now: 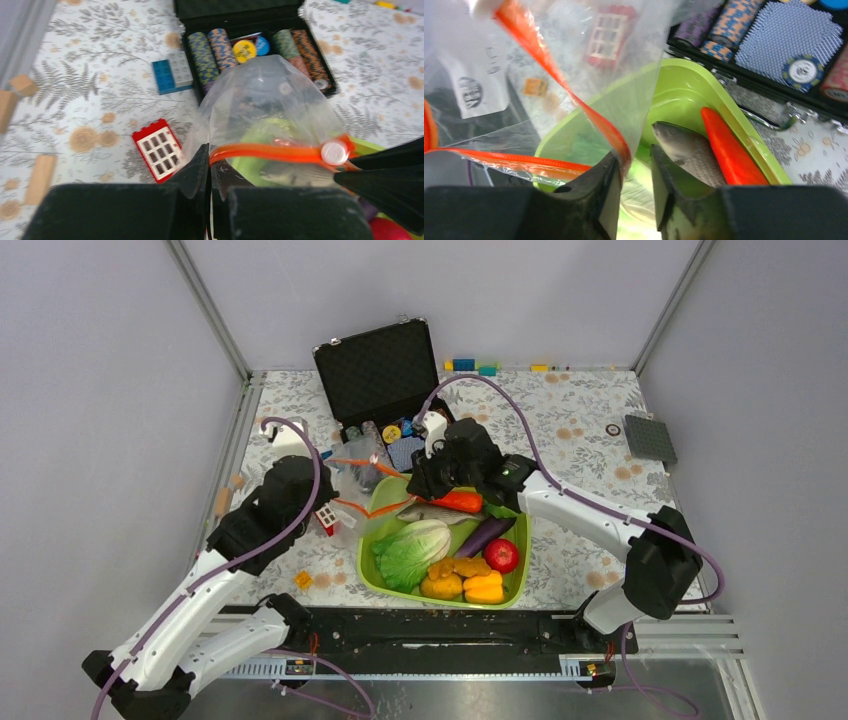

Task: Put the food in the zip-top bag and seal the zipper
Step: Open the zipper of the food storage bag, then pick up the fake vegetable from the bin.

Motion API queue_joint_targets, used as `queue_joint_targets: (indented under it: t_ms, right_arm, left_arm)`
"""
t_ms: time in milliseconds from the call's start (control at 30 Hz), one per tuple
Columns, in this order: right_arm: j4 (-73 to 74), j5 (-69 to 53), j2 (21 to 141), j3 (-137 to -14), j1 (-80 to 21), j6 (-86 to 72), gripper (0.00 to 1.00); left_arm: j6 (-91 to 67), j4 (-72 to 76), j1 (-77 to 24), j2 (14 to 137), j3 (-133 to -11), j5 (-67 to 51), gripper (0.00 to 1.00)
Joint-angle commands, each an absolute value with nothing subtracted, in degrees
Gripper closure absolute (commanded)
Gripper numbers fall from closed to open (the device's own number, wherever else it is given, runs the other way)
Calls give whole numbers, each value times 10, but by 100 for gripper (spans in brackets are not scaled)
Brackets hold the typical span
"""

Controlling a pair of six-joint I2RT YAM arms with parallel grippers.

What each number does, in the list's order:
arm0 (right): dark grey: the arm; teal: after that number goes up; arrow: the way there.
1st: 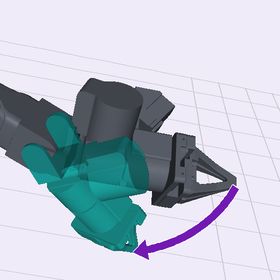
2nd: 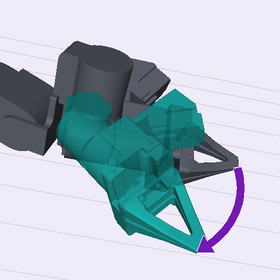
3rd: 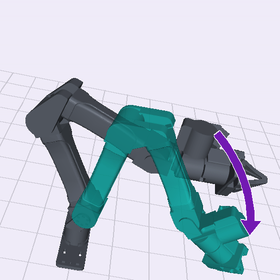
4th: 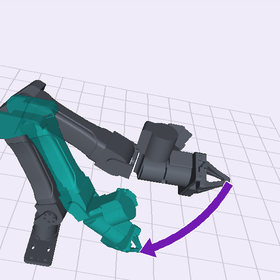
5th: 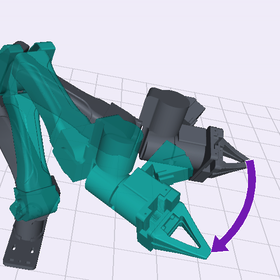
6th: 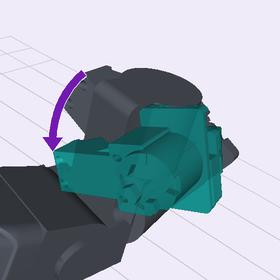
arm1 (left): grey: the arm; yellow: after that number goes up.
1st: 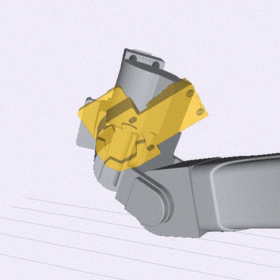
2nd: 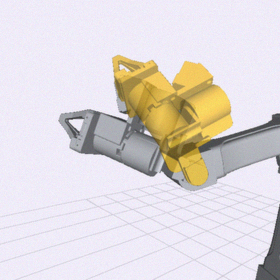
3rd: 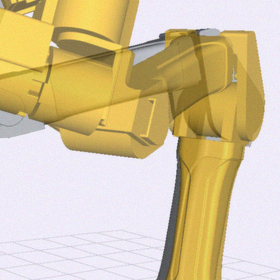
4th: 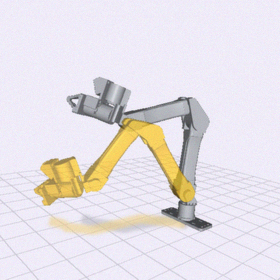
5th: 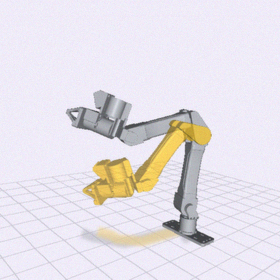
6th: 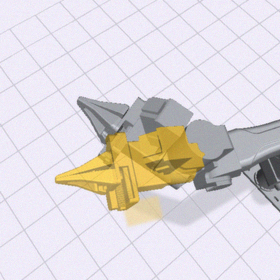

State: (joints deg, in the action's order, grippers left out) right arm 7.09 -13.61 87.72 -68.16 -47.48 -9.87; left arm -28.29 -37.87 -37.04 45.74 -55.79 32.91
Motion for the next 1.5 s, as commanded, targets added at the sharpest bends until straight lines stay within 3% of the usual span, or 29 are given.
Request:
queue_joint_targets:
  t_ms: [0, 100, 167, 200, 300, 400, 567, 767, 1067, 1467]
  right_arm:
    - [-3, -273, 840, -685, -469, -53, 60]
    - [-85, -387, 802, -663, -469, -35, 37]
    - [-134, -427, 771, -635, -468, -21, 3]
    - [-149, -438, 754, -619, -468, -12, 1]
    - [-145, -457, 708, -570, -468, 54, 0]
    - [-14, -482, 674, -552, -471, 206, 0]
    - [116, -383, 664, -553, -512, 345, 0]
    - [210, -229, 754, -621, -616, 430, 0]
    - [206, -77, 878, -676, -700, 510, 0]
    - [160, -53, 952, -670, -701, 534, 1]
  left_arm:
    - [-305, -310, -364, 477, -547, 231, 100]
    - [-317, -323, -364, 504, -563, 217, 100]
    - [-319, -324, -365, 510, -571, 207, 100]
    - [-320, -324, -365, 511, -572, 205, 100]
    - [-321, -325, -364, 508, -574, 218, 100]
    - [-322, -327, -364, 504, -578, 234, 100]
    - [-330, -346, -364, 510, -597, 270, 100]
    - [-329, -370, -364, 523, -619, 275, 100]
    - [-344, -390, -364, 521, -620, 281, 100]
    - [-356, -416, -364, 536, -615, 303, 100]
